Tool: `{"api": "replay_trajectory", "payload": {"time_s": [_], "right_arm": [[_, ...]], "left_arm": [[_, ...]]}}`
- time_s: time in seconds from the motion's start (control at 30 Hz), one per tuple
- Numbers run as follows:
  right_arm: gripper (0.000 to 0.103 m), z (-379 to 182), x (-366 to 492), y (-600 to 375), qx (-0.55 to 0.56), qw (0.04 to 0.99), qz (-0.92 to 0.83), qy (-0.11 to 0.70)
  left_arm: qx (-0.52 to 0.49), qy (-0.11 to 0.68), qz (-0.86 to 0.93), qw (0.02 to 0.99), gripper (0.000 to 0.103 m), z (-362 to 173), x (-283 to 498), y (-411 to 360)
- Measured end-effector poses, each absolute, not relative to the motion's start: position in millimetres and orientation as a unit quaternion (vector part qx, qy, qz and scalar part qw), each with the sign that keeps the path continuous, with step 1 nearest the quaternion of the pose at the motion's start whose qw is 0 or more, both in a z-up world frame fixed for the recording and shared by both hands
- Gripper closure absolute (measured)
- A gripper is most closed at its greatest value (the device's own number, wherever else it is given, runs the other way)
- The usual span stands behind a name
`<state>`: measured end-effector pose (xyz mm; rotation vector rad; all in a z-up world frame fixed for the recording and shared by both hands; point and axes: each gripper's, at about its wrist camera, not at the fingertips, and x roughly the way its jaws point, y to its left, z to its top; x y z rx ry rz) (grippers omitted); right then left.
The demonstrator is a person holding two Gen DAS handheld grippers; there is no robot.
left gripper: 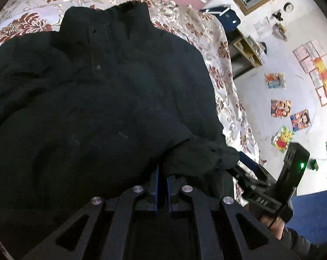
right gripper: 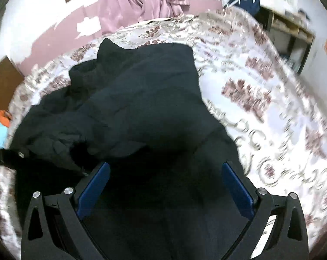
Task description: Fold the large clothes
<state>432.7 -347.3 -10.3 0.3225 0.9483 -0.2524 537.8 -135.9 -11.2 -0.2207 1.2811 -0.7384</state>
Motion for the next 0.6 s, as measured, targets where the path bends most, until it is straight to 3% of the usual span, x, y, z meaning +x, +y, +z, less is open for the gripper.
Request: {"api": "replay_trajectory", "payload": {"time_s": [0.37, 0.53, 0.6], "right_arm": [[0.002, -42, 419, -376, 0.35, 0.826, -0.05, 0.439], [0.001, -67, 421, -375, 0.402, 0.784, -0.015, 0.472], [0.001, -77, 424, -365, 0.403, 0.768, -0.008, 0.498]], "left_arm": [[-0.03, 0.605, -0.335, 0.722, 0.088, -26, 522, -137], [0.024, 0.618, -0.323, 0.716, 0.086, -39, 507, -134], [0.039, 0.619, -0.322, 0.715, 0.079, -43, 502, -136]]}}
